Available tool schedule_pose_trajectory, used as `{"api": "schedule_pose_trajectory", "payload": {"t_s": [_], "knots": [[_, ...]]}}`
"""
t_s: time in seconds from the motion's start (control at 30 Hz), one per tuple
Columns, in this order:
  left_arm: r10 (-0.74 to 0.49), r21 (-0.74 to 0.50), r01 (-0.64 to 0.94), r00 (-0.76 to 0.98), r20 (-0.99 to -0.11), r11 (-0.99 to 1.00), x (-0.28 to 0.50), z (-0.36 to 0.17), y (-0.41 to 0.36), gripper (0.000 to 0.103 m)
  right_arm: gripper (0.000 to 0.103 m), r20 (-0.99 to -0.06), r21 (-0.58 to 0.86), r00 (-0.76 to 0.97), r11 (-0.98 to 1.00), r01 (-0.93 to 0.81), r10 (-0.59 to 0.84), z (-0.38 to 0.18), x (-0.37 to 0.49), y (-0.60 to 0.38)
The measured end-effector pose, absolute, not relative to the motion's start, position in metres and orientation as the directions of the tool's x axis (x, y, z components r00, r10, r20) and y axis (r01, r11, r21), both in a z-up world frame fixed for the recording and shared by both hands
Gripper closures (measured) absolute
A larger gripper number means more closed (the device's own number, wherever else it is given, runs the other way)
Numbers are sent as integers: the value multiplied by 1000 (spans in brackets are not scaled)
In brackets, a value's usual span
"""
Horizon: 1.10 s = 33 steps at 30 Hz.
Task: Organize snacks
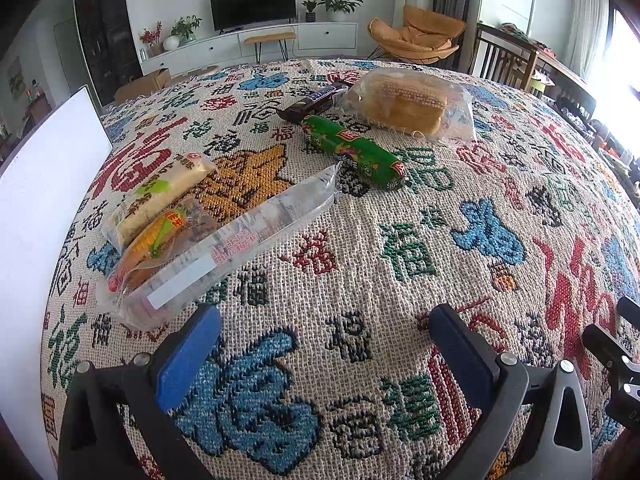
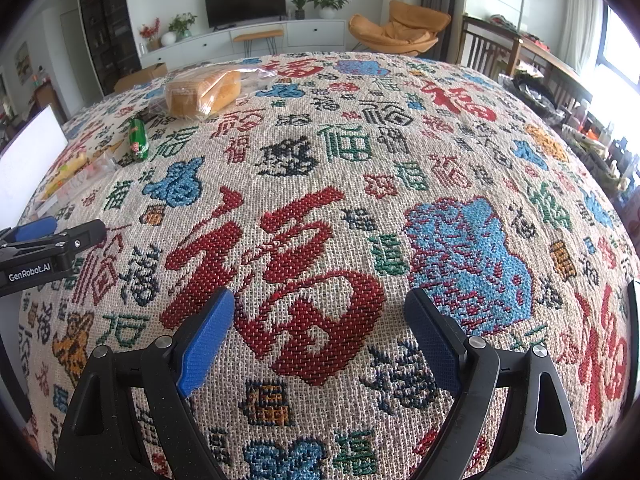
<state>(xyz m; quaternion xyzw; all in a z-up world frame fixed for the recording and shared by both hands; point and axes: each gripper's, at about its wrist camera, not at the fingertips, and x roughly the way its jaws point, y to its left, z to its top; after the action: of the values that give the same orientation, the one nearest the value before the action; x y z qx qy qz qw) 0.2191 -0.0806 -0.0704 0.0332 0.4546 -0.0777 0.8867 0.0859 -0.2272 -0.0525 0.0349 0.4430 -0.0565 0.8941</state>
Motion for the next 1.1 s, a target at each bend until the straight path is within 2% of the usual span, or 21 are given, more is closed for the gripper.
{"api": "schedule_pose_trajectory", "payload": {"t_s": [0.47,0.7,0.8,0.93,1.1], "knots": [[-117,-13,185,565,-816,983,221,-70,-81,0,14,-796,13,602,991,132,-70,-53,86,-227],[-144,-12,345,359,-922,939,197,-65,-73,0,13,-796,16,602,991,131,-67,-55,90,-228],[-171,-55,381,279,-945,923,182,-57,-63,1,13,-796,16,602,991,131,-67,-56,91,-227],[-275,-118,388,379,-884,914,183,-4,-35,0,13,-795,16,602,991,131,-66,-56,92,-226],[-229,-86,300,483,-845,950,236,35,-3,0,13,-795,17,603,991,131,-66,-56,91,-227]]}}
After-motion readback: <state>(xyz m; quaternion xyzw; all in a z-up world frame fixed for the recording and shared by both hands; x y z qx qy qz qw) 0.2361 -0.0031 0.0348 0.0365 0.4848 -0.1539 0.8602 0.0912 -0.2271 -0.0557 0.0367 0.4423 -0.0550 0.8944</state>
